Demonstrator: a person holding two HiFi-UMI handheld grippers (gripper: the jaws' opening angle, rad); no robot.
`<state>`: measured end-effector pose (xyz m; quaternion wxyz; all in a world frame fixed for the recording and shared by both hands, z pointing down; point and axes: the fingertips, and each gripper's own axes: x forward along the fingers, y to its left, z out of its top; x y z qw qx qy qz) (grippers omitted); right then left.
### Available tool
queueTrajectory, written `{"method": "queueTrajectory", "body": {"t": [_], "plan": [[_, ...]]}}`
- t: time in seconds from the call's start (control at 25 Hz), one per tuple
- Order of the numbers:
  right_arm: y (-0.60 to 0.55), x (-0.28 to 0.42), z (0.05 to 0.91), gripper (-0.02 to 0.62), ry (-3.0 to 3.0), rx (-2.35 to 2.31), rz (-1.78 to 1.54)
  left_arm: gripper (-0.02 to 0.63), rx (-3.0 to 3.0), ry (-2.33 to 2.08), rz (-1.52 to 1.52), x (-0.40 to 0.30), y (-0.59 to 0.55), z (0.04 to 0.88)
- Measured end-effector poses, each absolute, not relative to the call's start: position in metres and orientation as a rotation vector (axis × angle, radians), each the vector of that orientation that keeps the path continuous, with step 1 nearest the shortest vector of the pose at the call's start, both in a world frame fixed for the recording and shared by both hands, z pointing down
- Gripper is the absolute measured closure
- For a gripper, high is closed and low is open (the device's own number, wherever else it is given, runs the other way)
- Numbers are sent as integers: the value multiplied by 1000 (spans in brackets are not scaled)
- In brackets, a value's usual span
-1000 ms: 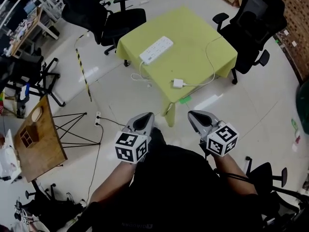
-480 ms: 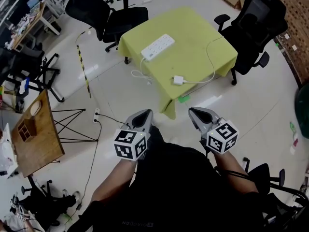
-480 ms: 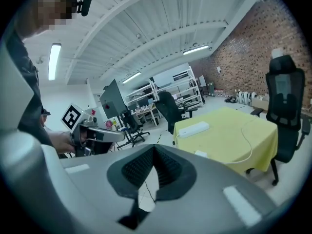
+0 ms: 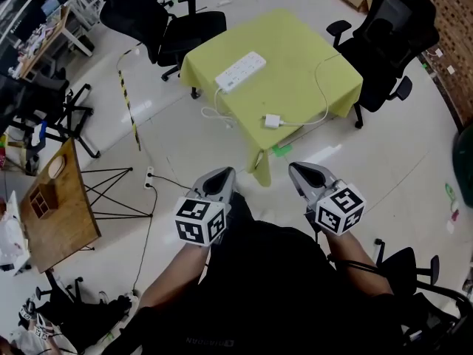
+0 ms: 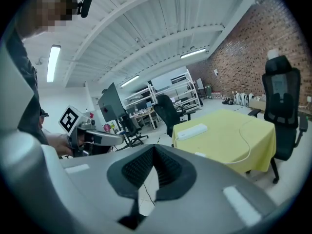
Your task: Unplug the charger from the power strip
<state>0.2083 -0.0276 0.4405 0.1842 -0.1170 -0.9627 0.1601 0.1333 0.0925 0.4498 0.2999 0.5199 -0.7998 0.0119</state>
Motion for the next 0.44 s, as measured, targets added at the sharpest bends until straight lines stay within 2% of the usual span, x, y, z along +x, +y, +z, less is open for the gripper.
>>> {"method": "queueTrajectory", "body": {"t": [0.44], "plan": [[-31,214,437,594,-2725,-315,462,598,1403,-2115,50,136,86,444]]}}
